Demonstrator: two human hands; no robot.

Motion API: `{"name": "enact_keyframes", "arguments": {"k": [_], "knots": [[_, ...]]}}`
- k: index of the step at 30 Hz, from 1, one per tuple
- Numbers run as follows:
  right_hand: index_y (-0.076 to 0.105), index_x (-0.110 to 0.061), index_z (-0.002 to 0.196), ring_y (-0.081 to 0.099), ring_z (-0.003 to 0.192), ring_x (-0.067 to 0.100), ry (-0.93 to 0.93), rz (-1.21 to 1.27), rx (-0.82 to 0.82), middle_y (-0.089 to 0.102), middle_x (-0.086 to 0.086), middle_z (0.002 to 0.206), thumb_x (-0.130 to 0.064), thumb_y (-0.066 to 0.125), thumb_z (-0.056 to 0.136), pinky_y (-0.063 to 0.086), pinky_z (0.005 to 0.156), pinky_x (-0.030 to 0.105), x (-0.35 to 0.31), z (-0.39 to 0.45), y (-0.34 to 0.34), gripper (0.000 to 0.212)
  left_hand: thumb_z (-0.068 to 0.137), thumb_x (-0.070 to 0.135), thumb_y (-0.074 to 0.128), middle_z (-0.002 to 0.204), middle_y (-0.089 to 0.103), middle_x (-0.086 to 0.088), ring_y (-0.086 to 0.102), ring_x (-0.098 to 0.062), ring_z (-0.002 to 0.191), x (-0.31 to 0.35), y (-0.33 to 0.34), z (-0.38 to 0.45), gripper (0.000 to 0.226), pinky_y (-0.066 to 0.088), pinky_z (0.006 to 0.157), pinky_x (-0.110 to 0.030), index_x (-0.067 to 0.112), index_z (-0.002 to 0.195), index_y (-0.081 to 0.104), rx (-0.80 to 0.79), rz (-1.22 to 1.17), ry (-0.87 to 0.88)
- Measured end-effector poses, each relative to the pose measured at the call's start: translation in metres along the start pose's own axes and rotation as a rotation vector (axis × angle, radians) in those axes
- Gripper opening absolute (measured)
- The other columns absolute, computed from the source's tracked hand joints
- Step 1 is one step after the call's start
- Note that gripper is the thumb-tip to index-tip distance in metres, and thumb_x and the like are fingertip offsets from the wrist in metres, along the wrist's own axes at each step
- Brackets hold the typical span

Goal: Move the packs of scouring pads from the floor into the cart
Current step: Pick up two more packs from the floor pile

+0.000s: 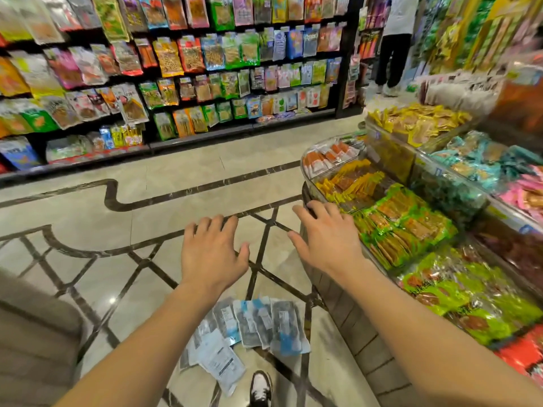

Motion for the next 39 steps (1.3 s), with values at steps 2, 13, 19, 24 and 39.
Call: {"name": "enact_keyframes", "arguments": {"k": [2,13,19,24,39], "knots": [[0.048,-0.025,0.148,0.051,0.131,0.033,0.015,0.005,-0.007,0.055,0.007,0.144,-0.055,0.049,0.099,0.050,0.094,0.048,0.007,0.022,0.017,0.057,0.086,0.052,0.049,0.119,0.070,-0.009,0.062,-0.034,0.112,-0.002,0.021,0.028,0.057,0.043,0.095,-0.049,0.016,0.127,0.065,-0.021,-0.002,0.004],[0.056,-0.021,0.137,0.055,0.120,0.034,0.106,-0.002,-0.145,0.060,0.009,0.131,-0.052,0.050,0.095,0.052,0.086,0.047,0.032,0.129,0.137,0.052,0.084,0.049,0.050,0.113,0.072,-0.014,0.064,-0.038,0.108,-0.017,0.167,0.146,0.055,0.046,0.094,-0.050,0.013,0.121,0.069,-0.237,-0.039,0.056],[0.054,-0.021,0.136,0.054,0.120,0.035,0.160,0.047,-0.257,0.060,0.009,0.130,-0.052,0.056,0.096,0.050,0.089,0.048,0.033,0.143,0.247,0.050,0.081,0.048,0.049,0.105,0.072,-0.015,0.063,-0.038,0.102,-0.018,0.268,0.157,0.056,0.044,0.089,-0.048,0.011,0.116,0.070,-0.381,-0.107,0.059],[0.055,-0.021,0.137,0.056,0.117,0.036,0.159,0.120,-0.378,0.061,0.009,0.126,-0.050,0.056,0.096,0.049,0.084,0.047,0.042,0.132,0.374,0.050,0.081,0.043,0.047,0.095,0.072,-0.017,0.066,-0.040,0.090,-0.009,0.384,0.152,0.051,0.048,0.081,-0.047,0.006,0.108,0.071,-0.397,-0.138,0.047],[0.033,-0.030,0.154,0.040,0.133,0.031,0.152,0.166,-0.808,0.042,0.006,0.148,-0.053,0.043,0.102,0.039,0.101,0.046,0.051,0.005,0.794,0.057,0.078,0.037,0.053,0.083,0.069,-0.017,0.065,-0.041,0.082,0.052,0.798,0.018,0.042,0.049,0.075,-0.045,0.009,0.103,0.071,-0.646,-0.077,0.018]]}}
Point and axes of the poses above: each hand's wrist, its own z-axis towards the middle knuckle, its own y-axis out of the palm, x = y × z, the point moved 3 cm from there along z, towards the middle knuckle
